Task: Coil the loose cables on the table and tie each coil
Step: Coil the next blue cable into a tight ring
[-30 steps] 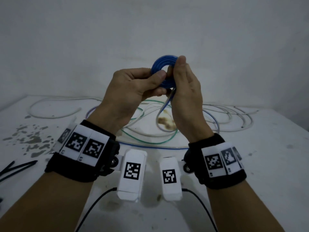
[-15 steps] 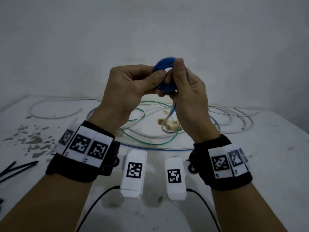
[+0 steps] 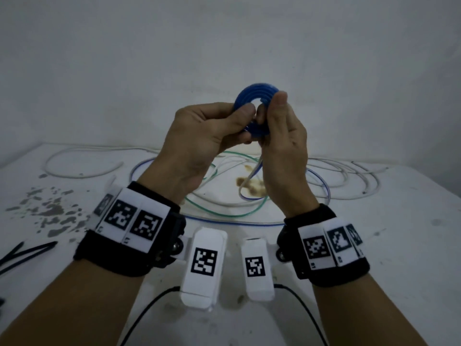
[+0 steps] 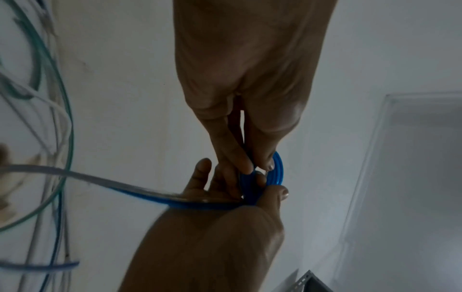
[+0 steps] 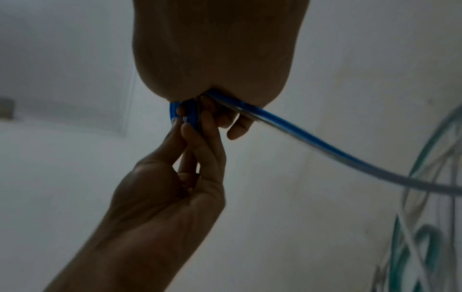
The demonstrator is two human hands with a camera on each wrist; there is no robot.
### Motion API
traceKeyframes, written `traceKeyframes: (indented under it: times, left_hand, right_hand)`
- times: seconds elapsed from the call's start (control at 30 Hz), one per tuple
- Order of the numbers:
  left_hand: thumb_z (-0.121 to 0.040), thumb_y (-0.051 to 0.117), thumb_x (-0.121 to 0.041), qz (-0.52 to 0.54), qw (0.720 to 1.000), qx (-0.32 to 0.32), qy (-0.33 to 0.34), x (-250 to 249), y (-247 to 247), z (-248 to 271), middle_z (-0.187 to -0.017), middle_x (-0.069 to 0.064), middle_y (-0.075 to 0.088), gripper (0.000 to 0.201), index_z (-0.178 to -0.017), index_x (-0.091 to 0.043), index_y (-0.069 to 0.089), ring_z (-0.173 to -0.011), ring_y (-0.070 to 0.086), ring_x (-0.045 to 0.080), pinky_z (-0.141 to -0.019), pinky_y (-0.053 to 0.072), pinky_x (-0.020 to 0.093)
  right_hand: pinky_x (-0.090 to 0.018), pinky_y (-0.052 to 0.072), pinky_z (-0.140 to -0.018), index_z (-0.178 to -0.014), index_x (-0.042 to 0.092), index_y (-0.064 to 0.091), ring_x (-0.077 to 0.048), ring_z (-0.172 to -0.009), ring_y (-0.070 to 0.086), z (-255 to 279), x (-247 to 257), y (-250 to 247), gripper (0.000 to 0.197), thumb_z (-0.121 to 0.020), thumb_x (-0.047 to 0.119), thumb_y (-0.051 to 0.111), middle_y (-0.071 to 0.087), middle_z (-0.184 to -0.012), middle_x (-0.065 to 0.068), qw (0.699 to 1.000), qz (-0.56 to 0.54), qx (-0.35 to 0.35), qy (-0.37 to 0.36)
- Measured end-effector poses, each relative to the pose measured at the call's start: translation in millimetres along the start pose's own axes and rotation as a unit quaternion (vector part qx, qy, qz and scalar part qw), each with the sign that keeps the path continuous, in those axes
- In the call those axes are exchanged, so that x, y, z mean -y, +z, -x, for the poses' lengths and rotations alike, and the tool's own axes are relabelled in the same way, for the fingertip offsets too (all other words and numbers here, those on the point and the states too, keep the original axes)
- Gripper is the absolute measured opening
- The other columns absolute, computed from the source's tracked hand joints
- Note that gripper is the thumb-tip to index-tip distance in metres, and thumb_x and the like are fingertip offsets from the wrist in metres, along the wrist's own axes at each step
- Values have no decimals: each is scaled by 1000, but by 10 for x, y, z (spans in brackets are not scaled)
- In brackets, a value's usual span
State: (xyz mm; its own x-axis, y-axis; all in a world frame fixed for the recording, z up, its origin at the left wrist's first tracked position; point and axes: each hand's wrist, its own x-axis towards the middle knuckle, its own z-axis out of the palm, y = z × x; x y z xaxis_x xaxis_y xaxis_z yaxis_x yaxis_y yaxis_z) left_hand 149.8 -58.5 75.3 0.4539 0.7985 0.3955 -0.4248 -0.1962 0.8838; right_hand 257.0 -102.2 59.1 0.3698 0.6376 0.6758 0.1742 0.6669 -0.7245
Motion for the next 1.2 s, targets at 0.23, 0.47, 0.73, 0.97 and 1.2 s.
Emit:
traceKeyframes:
  times: [0.23,0.47,0.73,0.97,1.2]
  left_hand:
    - [-87,71,-21,-201,978,14,57,20,-129,-20,-66,-1,70,11,-80,-15,76,-60,59,12,-60,50,23]
    - [-81,72,-21,-43,996,-77,6,35,-40,-39,-69,0,70,13,-81,-9,74,-63,64,9,-60,53,17]
    - [-82,73,-14,-124,992,-16,-5,8,-150,-47,-78,4,75,10,-90,-9,76,-76,71,14,-73,58,25]
    - [-87,68,-11,18,996,-86,-31,72,-1,-40,-74,2,71,10,-91,-3,73,-72,68,12,-73,57,24]
    - [-74,71,-24,-87,995,0,-42,-19,-126,-7,-86,16,73,27,-90,-2,74,-82,71,23,-81,60,31]
  right_hand:
    - [-20,41,-57,-64,21,52,-8,-59,44,-73,68,-252,44,-106,28,42,46,-62,5,973,194,116,45]
    - [-30,45,-58,-76,15,55,-20,-68,48,-25,-30,-26,38,-106,29,36,51,-73,1,998,32,24,47]
    - [-40,43,-59,-79,5,55,-8,-61,43,-63,-25,-213,41,-107,27,36,48,-66,5,957,277,87,-19]
    - [-28,44,-63,-88,8,57,-8,-67,51,34,-67,68,38,-108,27,32,57,-76,2,989,146,-39,-8]
    - [-20,29,-52,-73,10,46,-10,-55,38,-41,-19,-163,39,-108,25,36,43,-59,5,942,327,63,-40]
